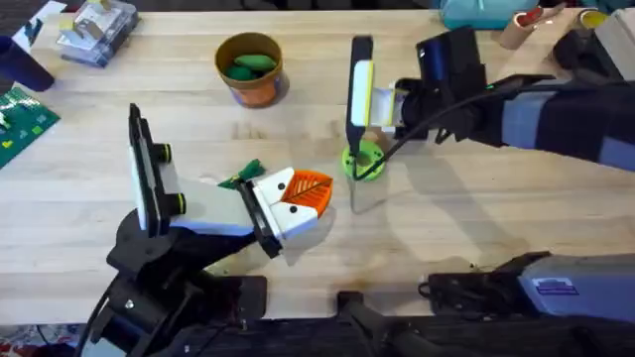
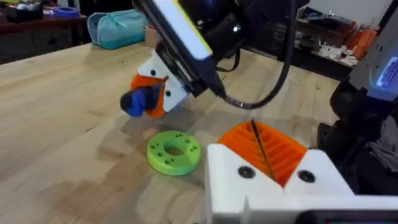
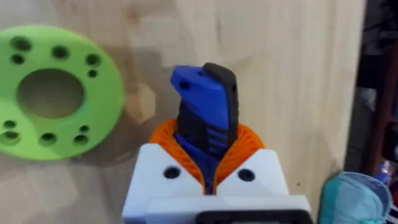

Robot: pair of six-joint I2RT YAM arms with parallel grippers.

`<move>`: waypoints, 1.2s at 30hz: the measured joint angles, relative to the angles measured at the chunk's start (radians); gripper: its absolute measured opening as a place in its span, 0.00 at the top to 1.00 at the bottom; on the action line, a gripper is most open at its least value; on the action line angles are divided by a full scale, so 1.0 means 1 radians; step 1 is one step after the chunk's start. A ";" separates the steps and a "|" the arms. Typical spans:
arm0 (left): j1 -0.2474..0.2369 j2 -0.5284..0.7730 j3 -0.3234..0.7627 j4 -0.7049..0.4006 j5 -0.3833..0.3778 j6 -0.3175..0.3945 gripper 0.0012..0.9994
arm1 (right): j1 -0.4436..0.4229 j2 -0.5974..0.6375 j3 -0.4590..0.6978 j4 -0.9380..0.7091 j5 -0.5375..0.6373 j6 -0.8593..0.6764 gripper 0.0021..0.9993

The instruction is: Pick up the gripper from the table and insert it into the empty holder that is missing its gripper. Then pick up a screw, insert it into the mounting hole, and use the screwdriver to tighten it. Finally, clean up the table by picking up the vegetable and placing it into the bucket.

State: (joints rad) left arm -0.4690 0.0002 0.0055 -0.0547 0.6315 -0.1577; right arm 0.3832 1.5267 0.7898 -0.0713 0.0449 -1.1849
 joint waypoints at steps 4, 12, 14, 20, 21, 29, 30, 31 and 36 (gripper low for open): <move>0.000 0.000 0.000 0.000 0.000 0.000 0.98 | 0.000 0.013 0.000 -0.046 0.012 0.008 0.66; 0.000 0.000 0.000 0.000 0.000 0.000 0.98 | 0.000 -0.068 0.007 -0.067 0.022 0.267 0.01; 0.000 0.000 0.000 0.000 0.000 0.000 0.98 | 0.000 -0.108 0.028 -0.121 0.022 0.349 0.01; 0.000 0.000 0.000 0.000 0.000 0.000 0.98 | 0.000 -0.250 0.135 -0.356 0.016 0.594 0.00; 0.000 0.000 0.000 0.000 0.000 0.000 0.98 | 0.000 -0.276 0.154 -0.393 0.014 0.638 0.00; 0.000 0.000 0.000 0.000 -0.001 0.000 0.98 | 0.000 -0.496 0.209 -0.546 -0.022 1.016 0.00; 0.000 0.000 0.000 0.000 -0.001 0.000 0.98 | 0.000 -0.520 0.210 -0.562 -0.035 1.056 0.00; 0.000 0.000 0.000 0.000 -0.002 0.000 0.98 | 0.000 -0.542 0.210 -0.576 -0.044 1.092 0.00; 0.000 0.000 0.000 0.000 -0.003 0.000 0.98 | 0.000 -0.634 0.210 -0.640 -0.073 1.232 0.00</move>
State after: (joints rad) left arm -0.4690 0.0002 0.0055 -0.0547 0.6285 -0.1574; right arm 0.3832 0.8927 0.9997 -0.7116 -0.0282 0.0473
